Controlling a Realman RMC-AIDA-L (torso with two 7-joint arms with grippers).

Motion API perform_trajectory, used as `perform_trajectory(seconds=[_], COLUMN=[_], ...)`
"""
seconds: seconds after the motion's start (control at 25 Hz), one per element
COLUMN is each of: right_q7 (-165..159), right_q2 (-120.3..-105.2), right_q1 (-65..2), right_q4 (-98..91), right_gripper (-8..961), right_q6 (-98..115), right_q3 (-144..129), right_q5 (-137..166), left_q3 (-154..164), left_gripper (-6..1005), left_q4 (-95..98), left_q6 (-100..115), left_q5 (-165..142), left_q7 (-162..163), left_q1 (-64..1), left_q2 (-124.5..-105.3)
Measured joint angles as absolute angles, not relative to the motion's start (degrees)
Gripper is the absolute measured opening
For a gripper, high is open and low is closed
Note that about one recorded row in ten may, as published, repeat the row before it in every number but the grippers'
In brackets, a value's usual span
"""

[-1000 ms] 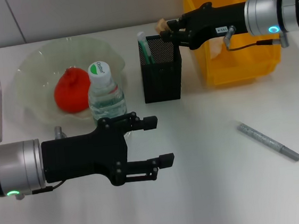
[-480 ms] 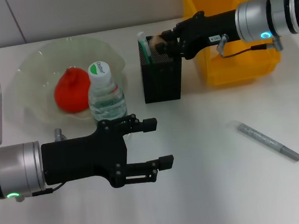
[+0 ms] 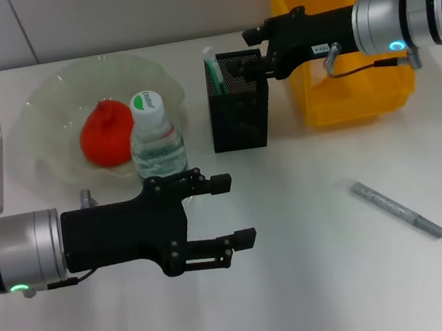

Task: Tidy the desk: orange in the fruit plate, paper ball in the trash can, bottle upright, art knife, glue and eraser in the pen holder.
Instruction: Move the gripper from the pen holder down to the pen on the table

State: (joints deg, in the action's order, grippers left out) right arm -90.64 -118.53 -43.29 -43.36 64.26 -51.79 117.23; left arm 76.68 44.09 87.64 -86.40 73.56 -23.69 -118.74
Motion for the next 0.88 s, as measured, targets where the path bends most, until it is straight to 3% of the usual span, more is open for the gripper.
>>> perform_trajectory(seconds=[0.44, 0.88], right_q7=[-91.0, -92.4], right_q2=[-119.12, -119.26], right_q1=[-37.4, -29.1], right_q4=[-52.7, -61.8], right_gripper=[826, 825], right_q6=[69.0, 73.5], right_q3=[-52.2, -53.9], right_q5=[113.2, 113.1], left_q3=[76.5, 76.3], left_gripper=[802, 802], left_q4=[44.0, 44.0], left_q6=[87.6, 87.7], left_q5=[-86.4, -86.4], left_q7=[73.6, 73.4], left_q1=[-23.7, -23.6], left_q2=[-118.74, -118.72])
